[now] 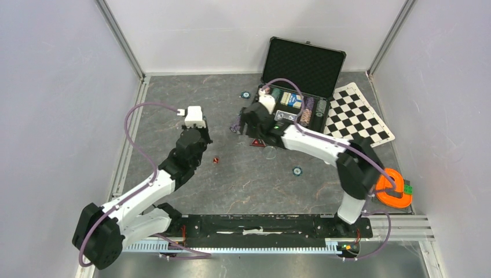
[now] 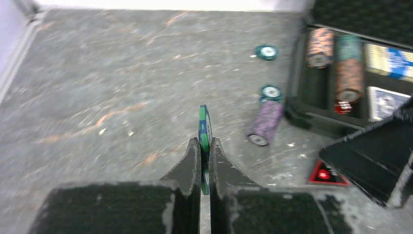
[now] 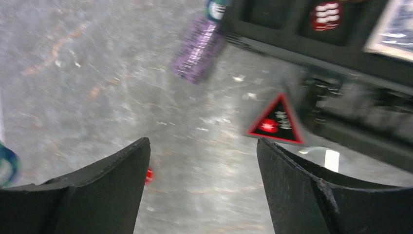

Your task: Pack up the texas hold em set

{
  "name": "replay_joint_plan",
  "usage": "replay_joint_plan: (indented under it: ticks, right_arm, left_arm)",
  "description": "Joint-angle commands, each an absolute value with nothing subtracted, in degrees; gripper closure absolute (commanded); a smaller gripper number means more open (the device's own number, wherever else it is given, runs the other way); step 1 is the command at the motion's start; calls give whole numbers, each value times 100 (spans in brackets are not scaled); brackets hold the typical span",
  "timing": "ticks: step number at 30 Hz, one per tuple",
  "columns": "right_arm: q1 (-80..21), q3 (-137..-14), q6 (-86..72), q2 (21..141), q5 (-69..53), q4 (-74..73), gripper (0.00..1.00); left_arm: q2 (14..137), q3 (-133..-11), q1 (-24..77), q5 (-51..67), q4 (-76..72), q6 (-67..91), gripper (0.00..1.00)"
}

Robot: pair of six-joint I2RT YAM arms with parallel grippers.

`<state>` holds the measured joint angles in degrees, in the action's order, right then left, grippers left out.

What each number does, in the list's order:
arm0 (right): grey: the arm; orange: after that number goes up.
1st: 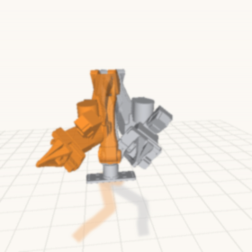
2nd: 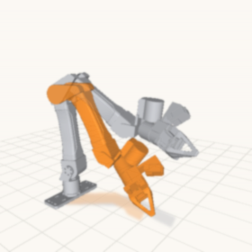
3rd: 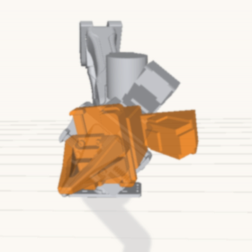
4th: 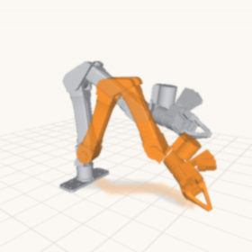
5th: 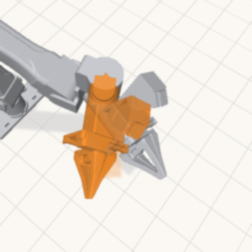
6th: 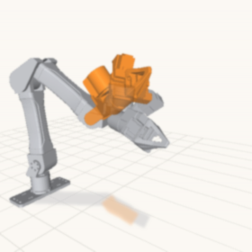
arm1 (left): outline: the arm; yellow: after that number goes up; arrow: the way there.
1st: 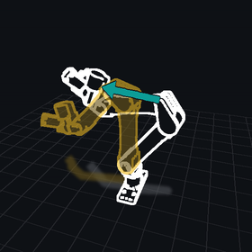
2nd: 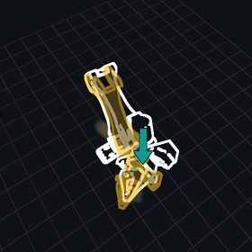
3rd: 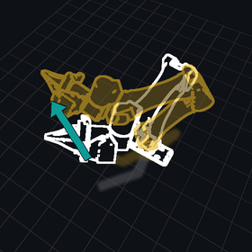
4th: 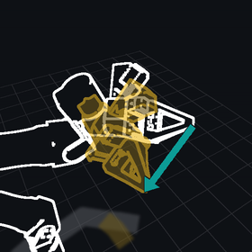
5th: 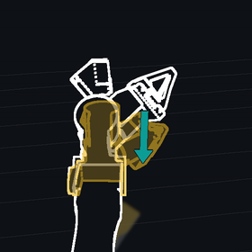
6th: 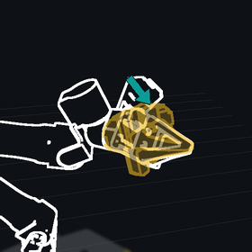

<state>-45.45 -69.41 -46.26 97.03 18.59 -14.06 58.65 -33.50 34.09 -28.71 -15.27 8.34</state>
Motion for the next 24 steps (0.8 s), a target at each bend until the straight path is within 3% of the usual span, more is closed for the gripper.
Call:
replay_joint_plan:
  ticks: [1,8,15,24]
  right_arm:
    - [-4863,-8395,-6030,10699,2900,-2286,14]
    - [-4892,-9188,-7062,11686,3282,-2464,14]
    - [-4758,-10405,-7118,12755,3079,-2594,18]
    - [-4632,-10431,-7296,13144,3038,-2517,27]
  left_arm:
    - [5289,-2943,3406,-4512,-1495,1512,98]
    - [4483,-2240,3402,-5324,-1581,1770,98]
    - [4363,-2065,3406,-5405,-1766,1784,98]
    - [4407,-2013,3411,-5262,-1871,1784,98]
